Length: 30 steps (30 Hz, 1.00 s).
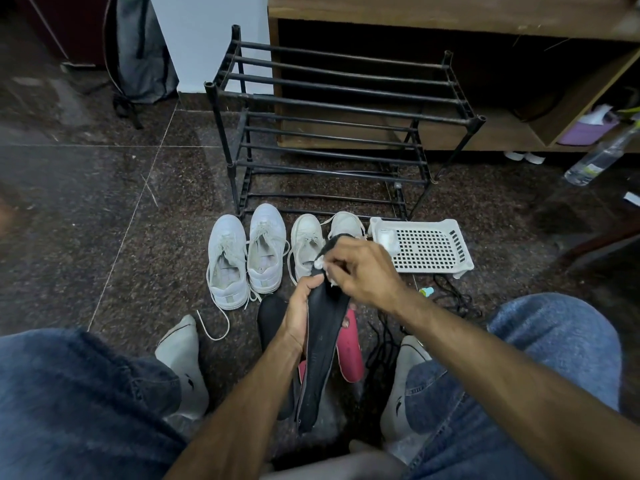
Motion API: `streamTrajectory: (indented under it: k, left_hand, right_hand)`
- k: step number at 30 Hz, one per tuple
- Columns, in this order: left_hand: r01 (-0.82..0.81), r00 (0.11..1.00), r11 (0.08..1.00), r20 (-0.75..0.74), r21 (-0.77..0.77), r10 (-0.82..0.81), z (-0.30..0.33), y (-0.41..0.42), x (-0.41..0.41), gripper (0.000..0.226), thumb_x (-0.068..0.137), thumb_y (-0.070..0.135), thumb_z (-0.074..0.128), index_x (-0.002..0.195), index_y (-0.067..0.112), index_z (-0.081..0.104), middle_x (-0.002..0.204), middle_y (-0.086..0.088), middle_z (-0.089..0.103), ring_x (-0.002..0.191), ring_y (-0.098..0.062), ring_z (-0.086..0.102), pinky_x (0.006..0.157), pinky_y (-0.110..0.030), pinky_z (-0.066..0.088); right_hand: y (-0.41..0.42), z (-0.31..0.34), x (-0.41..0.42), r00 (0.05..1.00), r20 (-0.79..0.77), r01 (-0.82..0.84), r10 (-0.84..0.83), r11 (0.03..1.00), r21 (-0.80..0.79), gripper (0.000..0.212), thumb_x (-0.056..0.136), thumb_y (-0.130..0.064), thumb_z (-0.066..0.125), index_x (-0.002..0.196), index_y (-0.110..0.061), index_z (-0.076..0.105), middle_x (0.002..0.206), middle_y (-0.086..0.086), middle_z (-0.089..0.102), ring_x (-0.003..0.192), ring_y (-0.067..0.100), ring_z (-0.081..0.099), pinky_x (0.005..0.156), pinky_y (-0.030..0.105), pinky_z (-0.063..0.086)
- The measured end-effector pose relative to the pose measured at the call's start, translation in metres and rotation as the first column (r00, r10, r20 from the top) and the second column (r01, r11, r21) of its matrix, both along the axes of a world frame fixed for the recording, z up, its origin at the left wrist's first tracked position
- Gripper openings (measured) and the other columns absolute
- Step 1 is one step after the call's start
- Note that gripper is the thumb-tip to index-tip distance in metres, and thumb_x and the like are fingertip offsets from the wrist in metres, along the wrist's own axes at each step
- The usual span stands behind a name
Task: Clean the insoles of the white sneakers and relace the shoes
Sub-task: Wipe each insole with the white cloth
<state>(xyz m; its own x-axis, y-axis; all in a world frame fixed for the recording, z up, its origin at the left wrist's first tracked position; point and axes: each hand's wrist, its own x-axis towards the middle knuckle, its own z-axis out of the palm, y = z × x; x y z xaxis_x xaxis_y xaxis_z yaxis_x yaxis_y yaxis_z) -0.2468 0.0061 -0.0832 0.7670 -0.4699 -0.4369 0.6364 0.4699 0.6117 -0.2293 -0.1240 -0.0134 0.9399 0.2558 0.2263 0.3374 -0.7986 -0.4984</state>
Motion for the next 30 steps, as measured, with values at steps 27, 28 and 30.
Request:
streamTrajectory:
  k: [27,28,30]
  left_hand:
    - [0.068,0.997,0.997,-0.021,-0.036,-0.069,-0.009,0.002,0.002,0.062,0.074,0.047,0.061,0.104,-0.007,0.069,0.086,-0.030,0.062,0.068,-0.035,0.059,0.059,-0.035,0.053]
    - [0.071,0.996,0.997,-0.042,-0.043,-0.073,-0.011,0.001,0.002,0.070,0.069,0.048,0.067,0.111,-0.008,0.066,0.091,-0.031,0.061,0.073,-0.036,0.059,0.061,-0.036,0.053]
    - [0.050,0.997,0.997,-0.047,-0.064,-0.053,-0.008,0.001,0.003,0.067,0.072,0.048,0.063,0.109,-0.008,0.067,0.091,-0.031,0.062,0.075,-0.036,0.060,0.064,-0.037,0.053]
  right_hand:
    - [-0.005,-0.006,0.014,0.974,-0.028,0.223,-0.225,0.973,-0.051,0.011,0.086,-0.018,0.062,0.087,-0.016,0.073,0.090,-0.001,0.068,0.081,0.026,0.063,0.070,0.038,0.052]
    - [-0.008,-0.005,0.019,0.960,-0.043,0.274,-0.276,0.960,-0.051,0.012,0.086,-0.017,0.061,0.087,-0.016,0.073,0.090,0.000,0.069,0.081,0.026,0.063,0.071,0.038,0.052]
    - [-0.009,-0.005,0.018,0.955,-0.042,0.295,-0.295,0.955,-0.003,0.012,0.084,-0.015,0.062,0.084,-0.016,0.073,0.088,-0.001,0.069,0.079,0.025,0.064,0.071,0.038,0.052]
